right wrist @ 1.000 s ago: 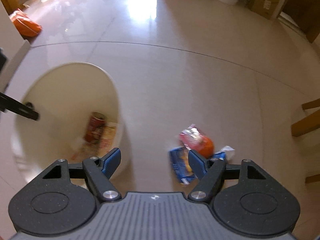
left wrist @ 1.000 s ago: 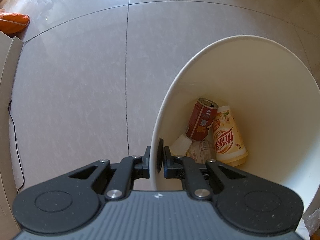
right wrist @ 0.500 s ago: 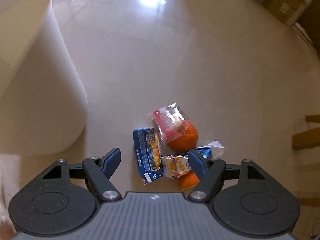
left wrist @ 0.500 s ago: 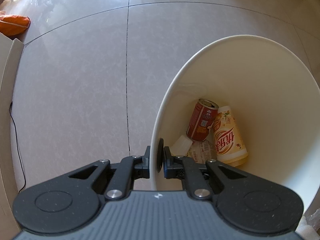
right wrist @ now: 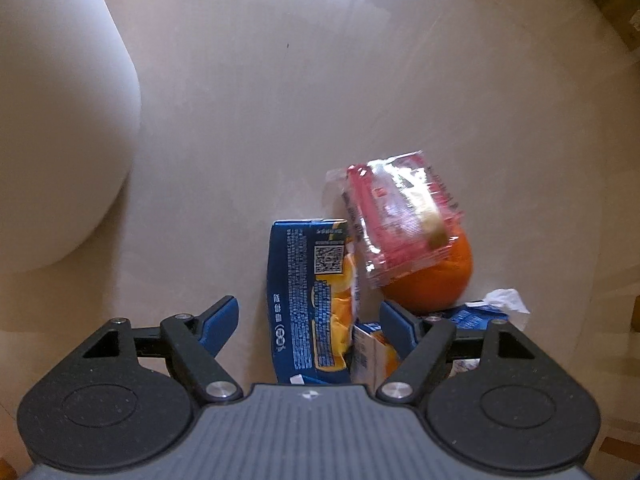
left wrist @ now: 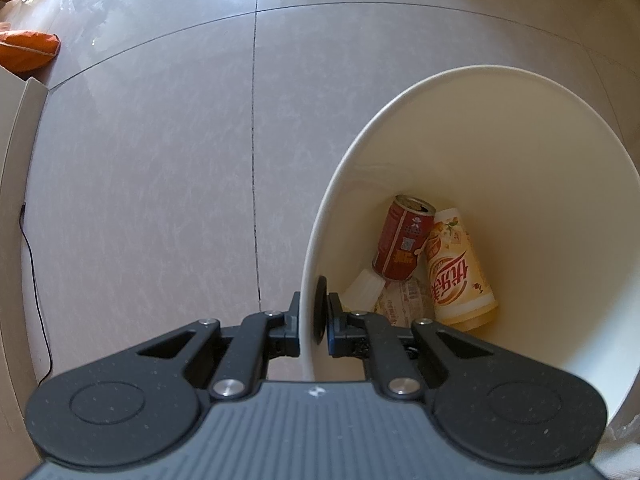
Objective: Organize objects
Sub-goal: 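Grasp the small white juice carton with the right tool, then carry the juice carton into the bin and open the right tool, then move the right tool to the pink wrapped pastry and grasp it, then carry the pink pastry into the bin and open the right tool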
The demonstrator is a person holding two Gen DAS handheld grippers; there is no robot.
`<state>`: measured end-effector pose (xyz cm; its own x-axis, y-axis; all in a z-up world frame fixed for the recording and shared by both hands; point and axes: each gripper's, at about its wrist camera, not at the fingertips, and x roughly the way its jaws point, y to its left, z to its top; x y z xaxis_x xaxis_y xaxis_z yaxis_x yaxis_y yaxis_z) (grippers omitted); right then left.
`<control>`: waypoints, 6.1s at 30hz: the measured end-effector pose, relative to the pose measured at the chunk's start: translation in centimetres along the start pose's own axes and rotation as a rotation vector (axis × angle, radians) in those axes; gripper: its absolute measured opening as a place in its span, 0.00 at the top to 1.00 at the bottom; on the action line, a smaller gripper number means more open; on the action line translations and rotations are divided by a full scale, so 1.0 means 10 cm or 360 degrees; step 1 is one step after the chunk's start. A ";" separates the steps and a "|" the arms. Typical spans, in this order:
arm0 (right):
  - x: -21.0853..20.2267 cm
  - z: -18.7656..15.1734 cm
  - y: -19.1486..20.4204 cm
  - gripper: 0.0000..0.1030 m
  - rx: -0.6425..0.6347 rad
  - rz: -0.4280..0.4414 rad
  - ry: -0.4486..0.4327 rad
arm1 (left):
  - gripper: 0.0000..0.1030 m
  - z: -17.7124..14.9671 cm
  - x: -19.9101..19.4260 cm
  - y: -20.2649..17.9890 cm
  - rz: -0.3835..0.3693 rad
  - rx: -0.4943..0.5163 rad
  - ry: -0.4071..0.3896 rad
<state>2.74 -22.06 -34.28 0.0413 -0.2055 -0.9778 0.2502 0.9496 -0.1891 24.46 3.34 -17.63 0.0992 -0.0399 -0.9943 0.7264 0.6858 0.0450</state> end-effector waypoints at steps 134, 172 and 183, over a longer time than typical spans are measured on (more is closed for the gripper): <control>0.05 0.49 -0.47 0.11 -0.0354 -0.0078 -0.0169 | 0.92 0.04 0.02 0.03 -0.0030 -0.0057 0.0045; -0.32 0.98 -0.81 0.40 -0.0183 0.0120 0.0038 | 0.92 0.04 0.01 0.05 -0.0035 -0.0075 0.0055; -1.61 0.82 -0.68 0.40 -0.0249 0.0122 -0.0030 | 0.93 0.03 0.01 0.08 -0.0055 -0.0098 0.0053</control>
<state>8.30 -27.20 -16.51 0.0730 -0.1340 -0.9883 0.0923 0.9876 -0.1271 25.27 3.70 -17.68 0.0515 -0.0406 -0.9979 0.6857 0.7279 0.0058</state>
